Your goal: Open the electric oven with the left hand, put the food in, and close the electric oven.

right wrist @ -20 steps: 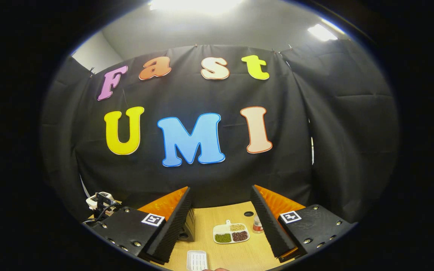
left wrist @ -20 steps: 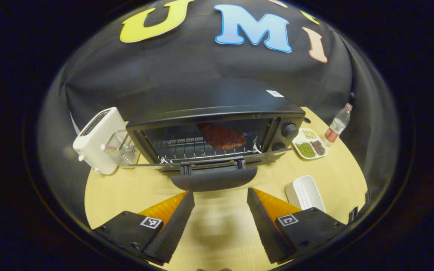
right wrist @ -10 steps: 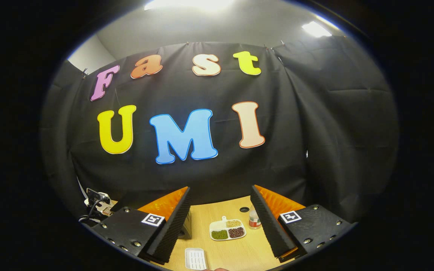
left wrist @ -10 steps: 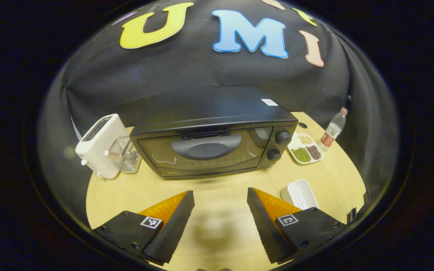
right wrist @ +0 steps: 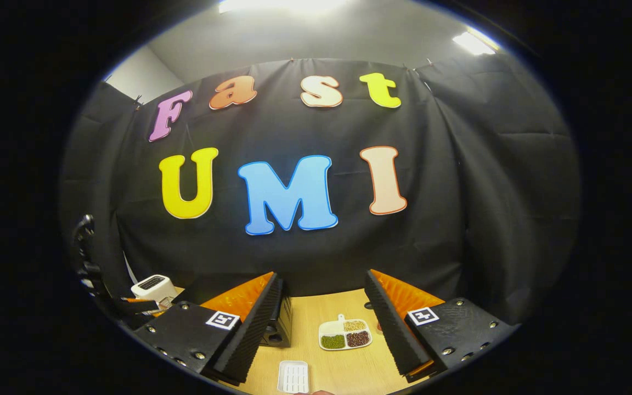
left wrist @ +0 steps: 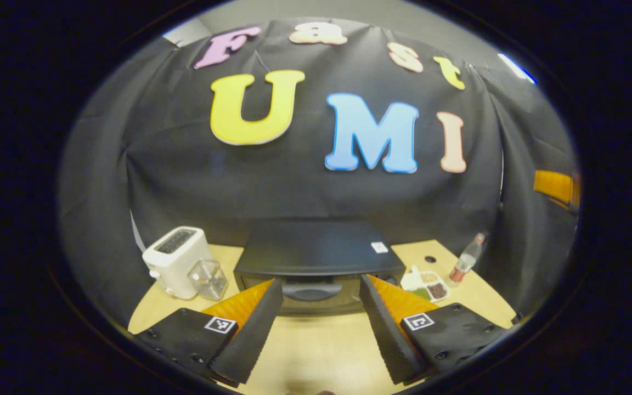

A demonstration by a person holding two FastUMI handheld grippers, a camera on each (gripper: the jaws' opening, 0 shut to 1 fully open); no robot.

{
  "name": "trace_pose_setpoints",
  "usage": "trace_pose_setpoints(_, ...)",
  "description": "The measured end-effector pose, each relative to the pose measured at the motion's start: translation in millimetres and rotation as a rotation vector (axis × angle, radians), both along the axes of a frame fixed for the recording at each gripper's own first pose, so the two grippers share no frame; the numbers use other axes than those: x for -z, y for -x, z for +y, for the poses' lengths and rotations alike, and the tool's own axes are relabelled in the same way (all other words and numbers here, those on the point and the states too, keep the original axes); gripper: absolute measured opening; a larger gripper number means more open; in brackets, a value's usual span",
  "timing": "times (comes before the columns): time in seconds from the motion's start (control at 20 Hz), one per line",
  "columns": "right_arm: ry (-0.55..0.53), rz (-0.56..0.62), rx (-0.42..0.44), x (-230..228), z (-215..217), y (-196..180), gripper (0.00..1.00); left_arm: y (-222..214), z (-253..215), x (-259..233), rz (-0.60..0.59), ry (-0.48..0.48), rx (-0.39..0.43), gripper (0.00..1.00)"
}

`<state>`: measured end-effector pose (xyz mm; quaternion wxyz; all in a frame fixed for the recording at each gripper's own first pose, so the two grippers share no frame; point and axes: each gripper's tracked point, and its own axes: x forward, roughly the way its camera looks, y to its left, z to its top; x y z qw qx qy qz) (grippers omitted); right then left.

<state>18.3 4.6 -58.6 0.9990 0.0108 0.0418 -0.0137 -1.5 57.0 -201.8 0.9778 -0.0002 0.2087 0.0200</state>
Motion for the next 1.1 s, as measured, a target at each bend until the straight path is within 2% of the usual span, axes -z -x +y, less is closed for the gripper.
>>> trace_pose_setpoints(0.05,0.006,-0.008,-0.013,-3,2,-1,0.95,-1,-3,-24,-0.055,-0.006,-0.01,0.99)
trace_pose_setpoints(0.15,0.008,-0.025,-0.046,-8,13,-1,0.95,3,-8,-72,-0.159,-0.032,-0.03,0.95)
trace_pose_setpoints(0.25,0.003,-0.036,-0.078,-14,15,-2,0.95,10,-14,-108,-0.238,-0.069,-0.044,0.99)
trace_pose_setpoints(0.35,-0.021,-0.039,-0.116,-20,21,1,0.96,18,-20,-124,-0.264,-0.096,-0.049,0.99)
trace_pose_setpoints(0.4,-0.034,-0.043,-0.131,-21,22,3,0.96,21,-22,-125,-0.267,-0.096,-0.057,0.91)
trace_pose_setpoints(0.5,-0.055,-0.058,-0.159,-25,22,3,0.96,29,-24,-125,-0.268,-0.092,-0.075,0.94)
trace_pose_setpoints(0.65,-0.039,-0.051,-0.135,-26,15,5,0.95,34,-28,-131,-0.273,-0.075,-0.068,0.99)
trace_pose_setpoints(0.7,-0.043,-0.054,-0.129,-29,16,7,0.91,32,-29,-135,-0.283,-0.074,-0.051,0.99)
trace_pose_setpoints(0.75,-0.046,-0.062,-0.112,-34,16,9,0.96,30,-29,-141,-0.299,-0.078,-0.033,0.96)
trace_pose_setpoints(0.8,-0.044,-0.063,-0.093,-36,15,7,0.91,28,-27,-146,-0.305,-0.076,-0.022,0.93)
trace_pose_setpoints(0.85,-0.041,-0.057,-0.073,-39,15,8,0.96,29,-25,-150,-0.298,-0.06,-0.012,0.9)
trace_pose_setpoints(0.9,-0.042,-0.055,-0.066,-41,18,16,0.96,29,-25,-154,-0.297,-0.045,-0.007,0.9)
trace_pose_setpoints(0.95,-0.045,-0.068,-0.067,-48,24,21,0.96,29,-23,-162,-0.311,-0.037,-0.001,0.99)
trace_pose_setpoints(1.0,-0.042,-0.081,-0.062,-54,26,22,0.96,30,-18,-168,-0.327,-0.036,0.002,0.99)
trace_pose_setpoints(1.05,-0.035,-0.083,-0.053,-56,27,23,0.96,32,-13,-173,-0.331,-0.035,0.006,0.9)
trace_pose_setpoints(1.1,-0.031,-0.08,-0.046,-55,29,25,0.96,35,-11,-173,-0.328,-0.031,0.014,0.9)
